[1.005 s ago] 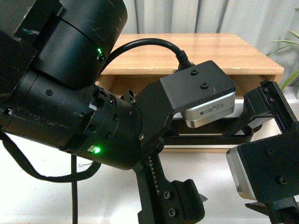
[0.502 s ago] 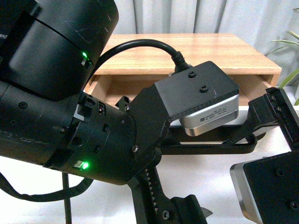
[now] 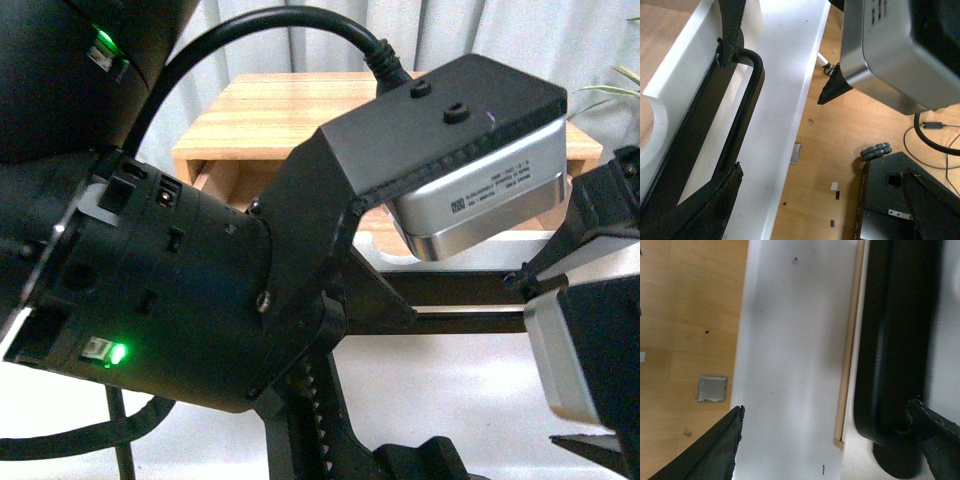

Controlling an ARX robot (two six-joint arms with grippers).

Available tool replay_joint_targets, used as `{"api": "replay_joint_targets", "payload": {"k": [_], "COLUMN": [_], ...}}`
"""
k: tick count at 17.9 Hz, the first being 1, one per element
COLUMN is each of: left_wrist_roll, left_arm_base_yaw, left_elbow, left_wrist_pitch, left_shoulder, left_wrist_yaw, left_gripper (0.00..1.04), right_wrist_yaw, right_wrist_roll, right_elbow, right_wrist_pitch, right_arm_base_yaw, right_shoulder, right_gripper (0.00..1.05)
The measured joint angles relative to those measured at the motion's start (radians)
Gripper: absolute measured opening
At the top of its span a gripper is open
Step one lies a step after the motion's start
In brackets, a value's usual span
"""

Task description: Pull drawer

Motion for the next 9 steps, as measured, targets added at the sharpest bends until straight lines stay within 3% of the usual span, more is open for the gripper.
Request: {"api": "replay_joint_targets", "payload": {"k": [5,9], "left_wrist_roll": [-0.071,-0.205], "left_arm_base_yaw": [0.037,0.127], "left_elbow": [0.0,0.0], "left_wrist_pitch": [0.066,0.192], "left_shoulder": [-0.046,-0.079], "left_wrist_yaw": [0.059,0.091], "left_gripper": [0.98,0.98], "right_wrist_yaw": [-0.116,-0.23], "right_wrist_roll": [0.074,0.238], "right_elbow": [0.075,0.136], "right_wrist_pitch": [-0.066,0.006], "right_arm_base_yaw": [-0.045,-0.132], "right_shoulder": [-0.05,-0.06], "right_gripper": [0.98,0.98]}}
